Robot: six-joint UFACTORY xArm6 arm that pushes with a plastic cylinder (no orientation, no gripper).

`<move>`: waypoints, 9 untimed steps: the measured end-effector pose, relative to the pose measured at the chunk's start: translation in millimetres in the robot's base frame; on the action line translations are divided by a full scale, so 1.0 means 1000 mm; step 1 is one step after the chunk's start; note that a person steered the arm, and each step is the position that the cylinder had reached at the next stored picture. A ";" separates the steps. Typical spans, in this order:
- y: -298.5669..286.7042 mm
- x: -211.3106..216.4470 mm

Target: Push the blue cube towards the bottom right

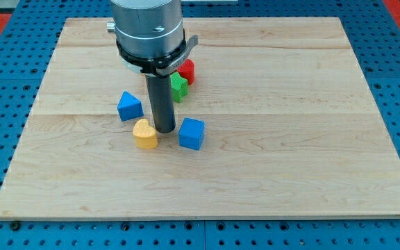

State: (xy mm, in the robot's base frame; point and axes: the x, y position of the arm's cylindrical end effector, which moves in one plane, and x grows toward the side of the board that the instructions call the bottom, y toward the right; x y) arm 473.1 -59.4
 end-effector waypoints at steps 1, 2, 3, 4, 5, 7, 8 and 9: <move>0.001 0.003; 0.008 0.019; 0.049 0.020; 0.090 0.004; 0.111 -0.005; 0.157 -0.020; 0.208 -0.018; 0.246 0.021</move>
State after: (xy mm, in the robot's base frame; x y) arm 493.8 186.3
